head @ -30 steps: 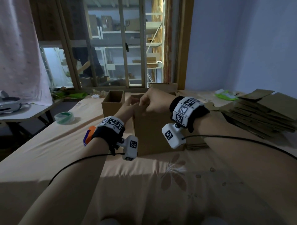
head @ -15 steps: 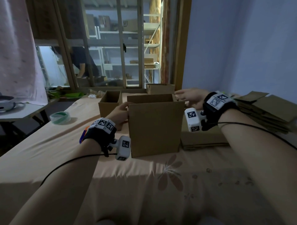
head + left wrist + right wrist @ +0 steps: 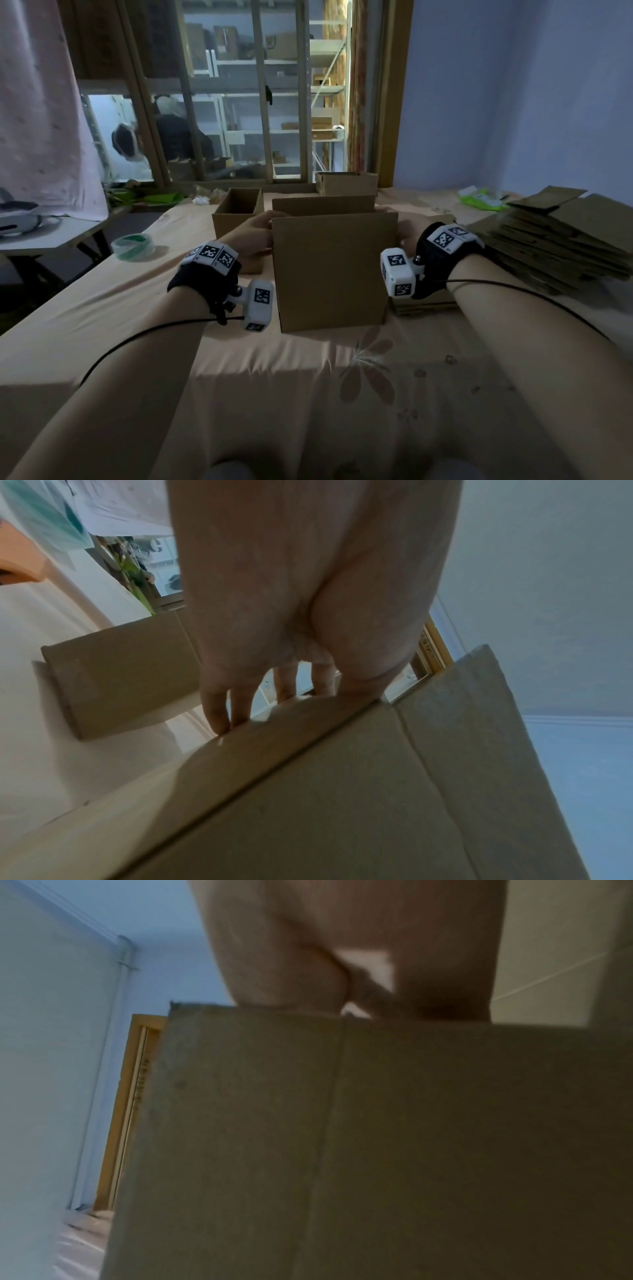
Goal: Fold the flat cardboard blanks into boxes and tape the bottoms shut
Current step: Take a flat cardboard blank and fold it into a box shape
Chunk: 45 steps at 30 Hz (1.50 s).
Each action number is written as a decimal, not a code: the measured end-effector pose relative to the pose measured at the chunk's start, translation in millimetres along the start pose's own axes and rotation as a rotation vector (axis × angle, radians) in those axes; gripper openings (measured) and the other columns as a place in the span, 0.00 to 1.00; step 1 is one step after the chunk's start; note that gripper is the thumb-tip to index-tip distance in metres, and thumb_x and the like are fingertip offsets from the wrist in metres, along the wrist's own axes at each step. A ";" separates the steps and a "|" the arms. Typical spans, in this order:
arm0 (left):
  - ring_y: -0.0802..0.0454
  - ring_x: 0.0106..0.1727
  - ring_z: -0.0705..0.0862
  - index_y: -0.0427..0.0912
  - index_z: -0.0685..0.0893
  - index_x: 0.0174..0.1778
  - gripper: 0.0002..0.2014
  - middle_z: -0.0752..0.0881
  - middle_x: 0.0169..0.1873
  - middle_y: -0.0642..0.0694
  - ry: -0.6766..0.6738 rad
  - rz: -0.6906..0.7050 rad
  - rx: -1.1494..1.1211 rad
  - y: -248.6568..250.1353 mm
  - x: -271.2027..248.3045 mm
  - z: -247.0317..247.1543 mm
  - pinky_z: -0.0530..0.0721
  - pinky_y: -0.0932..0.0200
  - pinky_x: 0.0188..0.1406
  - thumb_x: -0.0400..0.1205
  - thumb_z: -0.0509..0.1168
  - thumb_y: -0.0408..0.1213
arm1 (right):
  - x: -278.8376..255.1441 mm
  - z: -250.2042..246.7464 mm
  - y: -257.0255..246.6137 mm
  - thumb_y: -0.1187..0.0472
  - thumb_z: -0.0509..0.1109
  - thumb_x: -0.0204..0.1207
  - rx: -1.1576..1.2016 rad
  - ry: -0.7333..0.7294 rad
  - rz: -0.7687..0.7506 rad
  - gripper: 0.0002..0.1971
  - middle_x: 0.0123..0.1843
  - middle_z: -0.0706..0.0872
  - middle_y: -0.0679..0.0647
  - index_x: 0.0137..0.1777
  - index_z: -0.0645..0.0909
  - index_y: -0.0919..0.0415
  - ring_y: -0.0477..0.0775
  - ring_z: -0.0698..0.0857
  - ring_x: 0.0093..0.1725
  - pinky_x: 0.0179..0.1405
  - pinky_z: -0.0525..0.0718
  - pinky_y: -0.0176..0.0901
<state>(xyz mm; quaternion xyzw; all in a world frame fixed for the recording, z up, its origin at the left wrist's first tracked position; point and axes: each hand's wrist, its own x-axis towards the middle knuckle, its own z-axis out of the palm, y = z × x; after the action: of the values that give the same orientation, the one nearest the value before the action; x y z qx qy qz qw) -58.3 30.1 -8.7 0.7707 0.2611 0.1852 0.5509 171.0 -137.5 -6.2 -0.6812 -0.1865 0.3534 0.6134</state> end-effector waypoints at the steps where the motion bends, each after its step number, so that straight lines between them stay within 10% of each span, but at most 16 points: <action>1: 0.46 0.54 0.85 0.46 0.75 0.72 0.22 0.83 0.60 0.36 0.009 0.009 0.011 -0.4 0.4 0.9 0.87 0.51 0.54 0.82 0.62 0.25 | 4.9 2.3 3.0 0.58 0.60 0.87 0.082 -0.028 0.035 0.15 0.33 0.82 0.59 0.40 0.77 0.64 0.54 0.76 0.35 0.41 0.76 0.43; 4: 0.50 0.52 0.85 0.48 0.71 0.73 0.20 0.83 0.59 0.40 0.130 0.060 -0.015 1.6 -0.9 6.7 0.86 0.58 0.44 0.85 0.61 0.40 | 7.8 15.7 6.5 0.50 0.63 0.85 0.219 -0.073 0.053 0.14 0.29 0.84 0.56 0.45 0.82 0.59 0.54 0.79 0.32 0.42 0.78 0.46; 8: 0.44 0.70 0.76 0.57 0.61 0.76 0.33 0.67 0.76 0.38 0.194 0.185 -0.246 9.9 -1.3 8.6 0.81 0.44 0.61 0.78 0.52 0.67 | -1.4 25.2 4.9 0.53 0.66 0.83 0.276 -0.076 -0.100 0.09 0.33 0.87 0.57 0.57 0.85 0.52 0.55 0.84 0.27 0.34 0.83 0.46; 12: 0.43 0.69 0.77 0.68 0.52 0.79 0.40 0.59 0.78 0.32 0.088 0.194 -0.053 -0.8 -2.2 7.7 0.86 0.49 0.56 0.77 0.70 0.48 | 3.3 29.3 6.5 0.46 0.67 0.78 0.321 -0.009 -0.177 0.21 0.44 0.89 0.57 0.66 0.85 0.56 0.56 0.87 0.34 0.33 0.84 0.43; 16: 0.47 0.60 0.82 0.60 0.73 0.67 0.27 0.77 0.67 0.42 0.319 0.199 0.014 -11.1 -1.4 9.6 0.87 0.55 0.51 0.74 0.74 0.46 | -2.4 41.8 11.4 0.21 0.62 0.64 0.097 -0.037 -0.312 0.39 0.69 0.83 0.58 0.57 0.89 0.52 0.60 0.80 0.68 0.70 0.74 0.63; 22: 0.55 0.52 0.84 0.50 0.89 0.52 0.11 0.86 0.50 0.50 0.318 0.122 0.099 -7.6 1.1 12.1 0.83 0.64 0.46 0.77 0.72 0.48 | -11.4 35.4 8.9 0.57 0.73 0.78 -0.489 0.018 -0.517 0.09 0.50 0.85 0.47 0.54 0.89 0.60 0.48 0.81 0.57 0.47 0.75 0.33; 25: 0.58 0.48 0.84 0.49 0.90 0.50 0.10 0.87 0.44 0.53 0.367 0.132 0.134 -6.9 4.7 17.0 0.77 0.70 0.37 0.79 0.70 0.49 | -20.1 37.4 -4.3 0.53 0.68 0.81 -0.830 0.087 -0.575 0.11 0.60 0.87 0.51 0.56 0.89 0.53 0.55 0.81 0.64 0.60 0.74 0.45; 29: 0.51 0.53 0.83 0.54 0.86 0.58 0.12 0.82 0.54 0.49 0.334 0.092 0.064 -3.4 8.9 17.9 0.84 0.63 0.43 0.80 0.69 0.39 | -25.3 68.1 -6.5 0.37 0.48 0.85 -1.255 0.048 -0.576 0.25 0.81 0.70 0.50 0.77 0.71 0.40 0.59 0.64 0.82 0.78 0.41 0.75; 36: 0.38 0.55 0.86 0.64 0.81 0.59 0.19 0.80 0.61 0.40 0.226 -0.042 -0.131 -1.6 11.4 18.0 0.89 0.41 0.51 0.79 0.67 0.34 | -9.2 88.7 1.4 0.35 0.35 0.84 -1.496 -0.059 -0.344 0.33 0.88 0.45 0.51 0.87 0.45 0.47 0.55 0.46 0.87 0.81 0.35 0.67; 42: 0.41 0.55 0.85 0.61 0.81 0.63 0.23 0.80 0.48 0.48 0.250 -0.054 -0.138 2.4 15.2 15.1 0.88 0.42 0.54 0.79 0.67 0.29 | -7.7 91.6 -1.1 0.38 0.36 0.85 -1.513 -0.056 -0.342 0.32 0.88 0.46 0.52 0.87 0.45 0.47 0.58 0.46 0.87 0.81 0.36 0.67; 45: 0.42 0.55 0.85 0.58 0.82 0.63 0.22 0.81 0.46 0.49 0.304 -0.056 -0.087 7.8 11.1 17.2 0.88 0.45 0.55 0.78 0.68 0.28 | -14.8 97.0 -1.8 0.44 0.41 0.87 -1.507 -0.019 -0.374 0.29 0.86 0.59 0.58 0.85 0.56 0.52 0.63 0.61 0.83 0.81 0.55 0.66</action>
<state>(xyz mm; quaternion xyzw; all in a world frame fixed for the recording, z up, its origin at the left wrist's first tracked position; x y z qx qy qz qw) -38.1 21.8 -6.9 0.7016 0.3548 0.2953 0.5428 92.4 -79.1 -0.5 -0.8687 -0.4936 0.0278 0.0323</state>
